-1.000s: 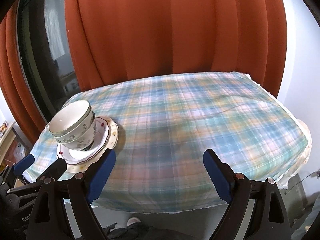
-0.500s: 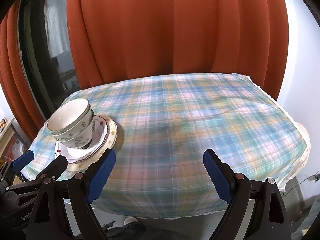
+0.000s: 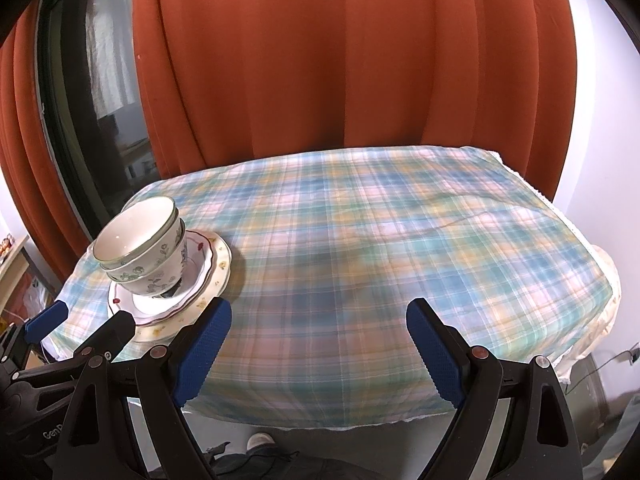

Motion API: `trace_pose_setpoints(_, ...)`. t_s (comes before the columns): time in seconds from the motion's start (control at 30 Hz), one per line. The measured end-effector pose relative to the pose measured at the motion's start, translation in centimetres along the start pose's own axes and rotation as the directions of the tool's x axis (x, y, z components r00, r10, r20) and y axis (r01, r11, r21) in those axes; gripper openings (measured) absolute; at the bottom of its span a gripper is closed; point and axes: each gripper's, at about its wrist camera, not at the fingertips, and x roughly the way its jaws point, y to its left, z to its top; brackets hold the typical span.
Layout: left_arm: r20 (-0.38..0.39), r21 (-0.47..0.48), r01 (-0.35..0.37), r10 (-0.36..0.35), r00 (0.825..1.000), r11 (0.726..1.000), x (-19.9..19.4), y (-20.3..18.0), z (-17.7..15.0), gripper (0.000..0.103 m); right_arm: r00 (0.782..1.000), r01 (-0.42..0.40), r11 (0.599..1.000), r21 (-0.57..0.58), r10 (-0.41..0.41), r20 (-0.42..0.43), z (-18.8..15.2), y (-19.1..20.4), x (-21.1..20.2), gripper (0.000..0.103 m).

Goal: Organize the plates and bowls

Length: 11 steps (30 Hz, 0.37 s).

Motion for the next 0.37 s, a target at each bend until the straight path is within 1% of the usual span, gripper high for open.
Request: trace_pose_setpoints(0.37, 0.000, 0.003, 0.002, -0.002, 1.000, 1.000, -0.08, -0.44, -0.07, 0.101, 1.000, 0.000, 1.000, 0.001, 0.000, 0.001, -0.07, -0.57, -0.04, 0.091)
